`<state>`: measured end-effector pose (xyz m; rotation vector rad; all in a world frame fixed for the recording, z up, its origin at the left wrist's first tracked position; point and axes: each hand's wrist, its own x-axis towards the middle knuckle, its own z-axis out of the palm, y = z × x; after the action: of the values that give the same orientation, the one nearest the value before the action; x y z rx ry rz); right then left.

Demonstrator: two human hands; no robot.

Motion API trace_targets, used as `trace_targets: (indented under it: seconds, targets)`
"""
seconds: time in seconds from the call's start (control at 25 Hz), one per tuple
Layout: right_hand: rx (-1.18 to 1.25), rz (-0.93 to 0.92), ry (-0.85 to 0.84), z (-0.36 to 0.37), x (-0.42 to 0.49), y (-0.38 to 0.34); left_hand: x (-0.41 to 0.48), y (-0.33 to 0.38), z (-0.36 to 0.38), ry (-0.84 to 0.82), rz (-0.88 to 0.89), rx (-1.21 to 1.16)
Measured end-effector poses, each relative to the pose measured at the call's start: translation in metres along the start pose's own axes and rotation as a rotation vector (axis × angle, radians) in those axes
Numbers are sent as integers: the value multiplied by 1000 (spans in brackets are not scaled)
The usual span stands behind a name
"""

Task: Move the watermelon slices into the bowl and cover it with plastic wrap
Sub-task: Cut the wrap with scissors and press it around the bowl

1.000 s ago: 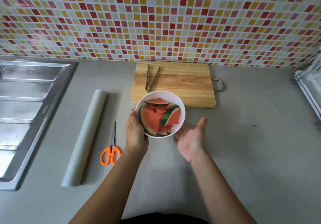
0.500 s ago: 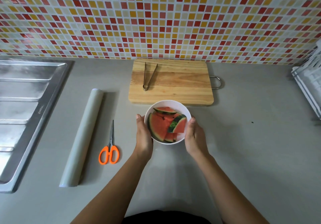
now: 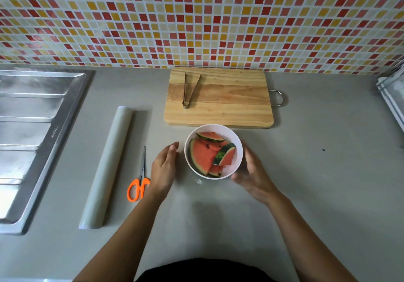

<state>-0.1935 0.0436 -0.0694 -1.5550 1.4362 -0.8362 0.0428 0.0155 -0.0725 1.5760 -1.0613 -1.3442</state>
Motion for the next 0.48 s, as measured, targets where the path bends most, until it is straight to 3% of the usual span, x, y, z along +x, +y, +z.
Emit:
trace_targets:
  seconds: [0.12, 0.48]
  targets:
    - [-294, -8, 65, 7, -7, 6, -7, 4, -4, -112, 40, 111]
    - [-246, -31, 139, 8, 6, 4, 4, 11, 4, -129, 60, 84]
